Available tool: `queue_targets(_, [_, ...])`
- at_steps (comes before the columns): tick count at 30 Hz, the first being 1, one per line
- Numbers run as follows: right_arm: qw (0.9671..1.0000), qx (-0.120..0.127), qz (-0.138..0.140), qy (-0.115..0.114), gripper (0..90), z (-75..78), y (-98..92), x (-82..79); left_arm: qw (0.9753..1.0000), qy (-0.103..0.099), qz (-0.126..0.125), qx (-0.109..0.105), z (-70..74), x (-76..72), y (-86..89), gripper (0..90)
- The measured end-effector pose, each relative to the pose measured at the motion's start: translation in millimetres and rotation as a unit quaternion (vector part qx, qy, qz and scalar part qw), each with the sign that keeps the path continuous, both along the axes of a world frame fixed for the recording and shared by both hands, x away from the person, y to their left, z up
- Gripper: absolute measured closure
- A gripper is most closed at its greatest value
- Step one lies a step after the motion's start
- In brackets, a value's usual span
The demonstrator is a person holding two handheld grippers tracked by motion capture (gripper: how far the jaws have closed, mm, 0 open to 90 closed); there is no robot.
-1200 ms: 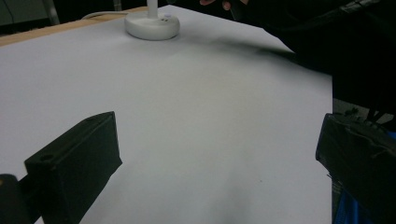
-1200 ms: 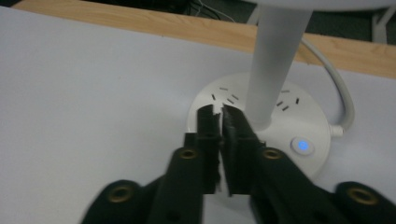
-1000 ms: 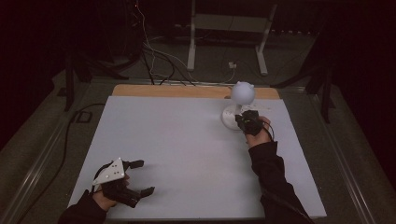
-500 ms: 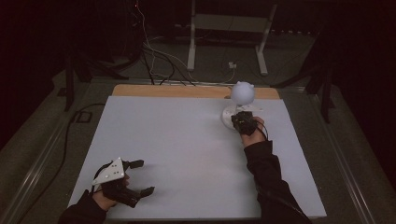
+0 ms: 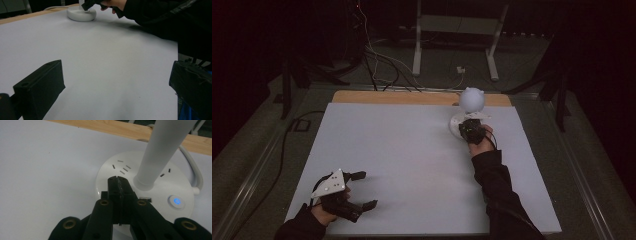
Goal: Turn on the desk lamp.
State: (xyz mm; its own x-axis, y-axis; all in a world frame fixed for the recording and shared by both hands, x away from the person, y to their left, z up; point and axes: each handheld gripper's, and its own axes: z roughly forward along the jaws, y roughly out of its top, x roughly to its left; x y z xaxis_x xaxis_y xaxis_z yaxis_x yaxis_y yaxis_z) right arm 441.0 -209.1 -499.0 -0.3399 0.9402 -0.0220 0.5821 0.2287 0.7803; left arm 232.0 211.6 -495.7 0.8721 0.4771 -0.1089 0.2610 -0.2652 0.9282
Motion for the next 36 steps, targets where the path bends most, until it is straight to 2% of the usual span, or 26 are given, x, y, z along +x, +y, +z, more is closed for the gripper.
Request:
queue_targets(16, [1.0, 0.002, -0.008, 0.0, 90.0, -5.1, -1.4, 3.0, 1.0, 0.001, 0.0, 0.0, -0.2, 0.1, -0.1, 0.3])
queue_targets(36, [0.9999, -0.008, -0.006, -0.009, 90.0, -7.2, 1.0, 2.3, 1.0, 0.002, 0.0, 0.002, -0.2, -0.3, -0.6, 0.3])
